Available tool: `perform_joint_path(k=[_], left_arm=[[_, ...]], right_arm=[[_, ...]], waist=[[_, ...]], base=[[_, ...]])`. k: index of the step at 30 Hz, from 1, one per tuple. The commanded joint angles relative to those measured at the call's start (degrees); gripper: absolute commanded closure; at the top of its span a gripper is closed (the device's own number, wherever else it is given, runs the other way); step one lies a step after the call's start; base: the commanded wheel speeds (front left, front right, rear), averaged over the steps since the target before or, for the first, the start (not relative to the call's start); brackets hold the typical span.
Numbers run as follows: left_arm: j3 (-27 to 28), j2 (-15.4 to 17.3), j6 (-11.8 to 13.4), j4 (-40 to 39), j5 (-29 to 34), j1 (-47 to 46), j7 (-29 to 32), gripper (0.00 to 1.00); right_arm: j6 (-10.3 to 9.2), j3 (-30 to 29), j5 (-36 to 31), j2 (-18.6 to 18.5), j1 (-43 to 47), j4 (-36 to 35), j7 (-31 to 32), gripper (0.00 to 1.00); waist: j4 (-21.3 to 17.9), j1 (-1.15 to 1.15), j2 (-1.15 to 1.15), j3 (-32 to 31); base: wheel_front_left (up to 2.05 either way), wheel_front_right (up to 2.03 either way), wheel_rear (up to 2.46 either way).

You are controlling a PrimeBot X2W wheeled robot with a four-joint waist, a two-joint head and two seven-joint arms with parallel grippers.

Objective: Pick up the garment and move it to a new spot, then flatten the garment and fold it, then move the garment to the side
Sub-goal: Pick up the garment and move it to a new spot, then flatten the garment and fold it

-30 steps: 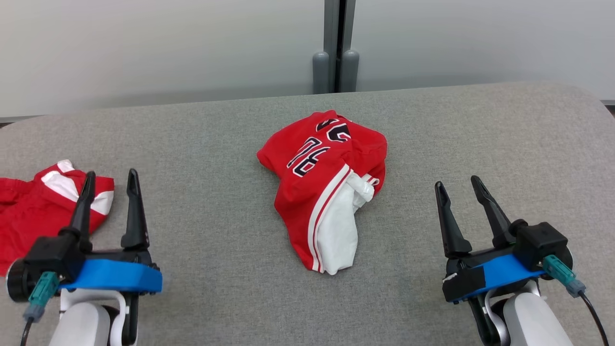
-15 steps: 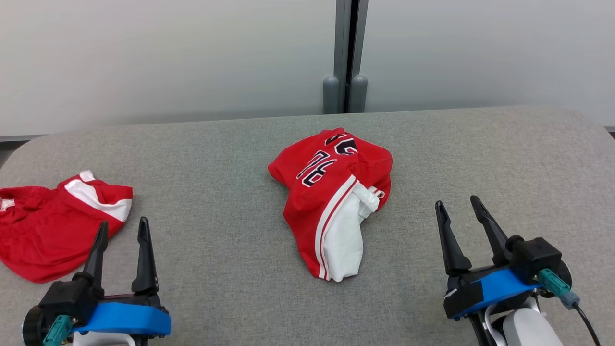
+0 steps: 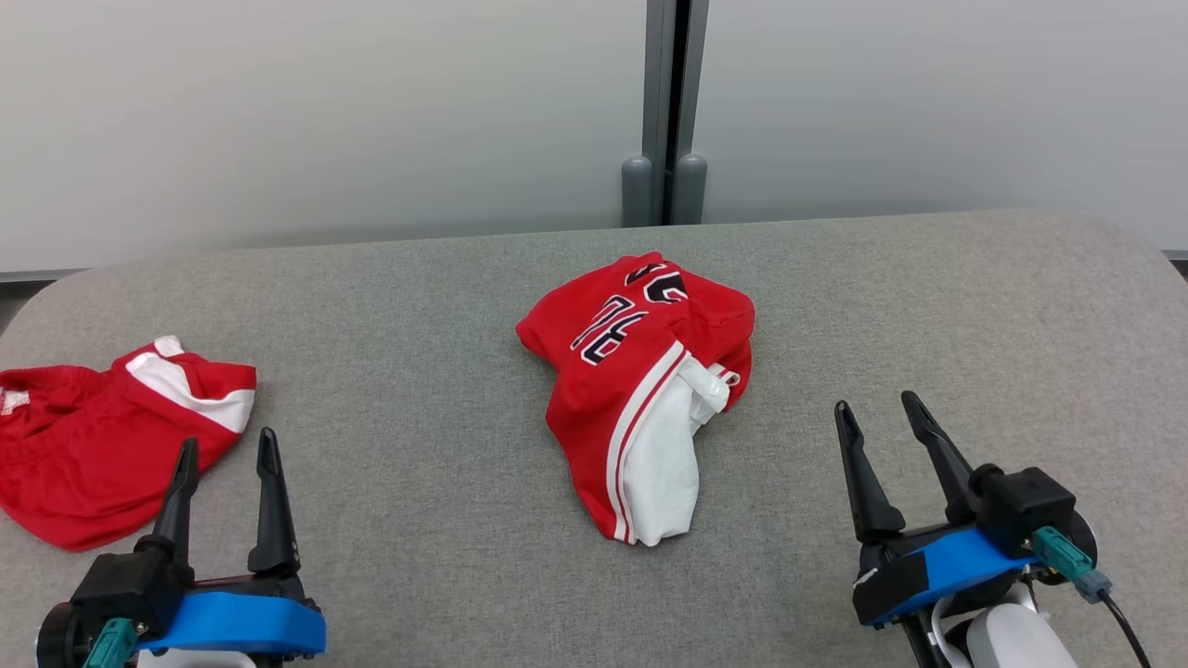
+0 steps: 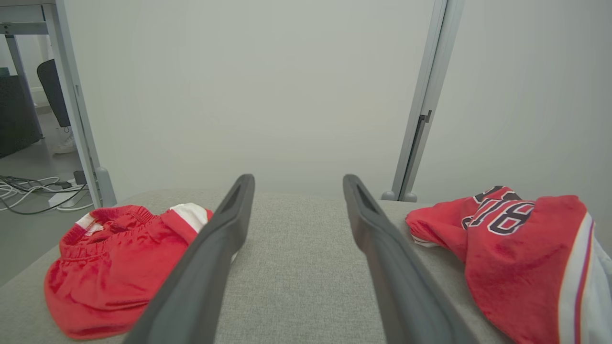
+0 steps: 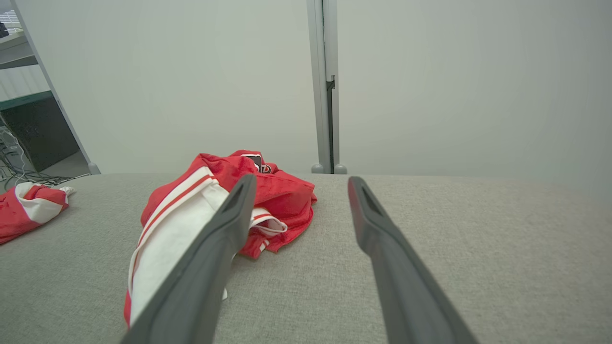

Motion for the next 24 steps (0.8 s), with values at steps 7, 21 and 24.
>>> perform_joint_path(k=[7, 21, 24], left_arm=[[0.68, -0.47, -0.72, -0.01, 0.89, -0.26, -0.15, 0.00], [0.20, -1.40, -1.84, 0.56, 1.75, -2.80, -0.15, 0.00], [-0.32, -1.61, -2.04, 0.76, 1.84, -3.42, -0.15, 0.00]], right_arm=[[0.01, 0.34, 0.58, -0.25, 0.49, -0.04, -0.22, 0.00], [0.01, 12.70, 2.78, -0.26, -6.33, 9.18, -0.22, 0.00], [0.01, 13.67, 3.06, -0.25, -8.44, 14.42, -0.22, 0.00]], waist=[[0.29, 0.00, 0.00, 0.59], [2.63, 0.00, 0.00, 2.43], [3.71, 0.00, 0.00, 3.22]], base=[[0.00, 0.00, 0.00], [0.00, 0.00, 0.00], [0.00, 0.00, 0.00]])
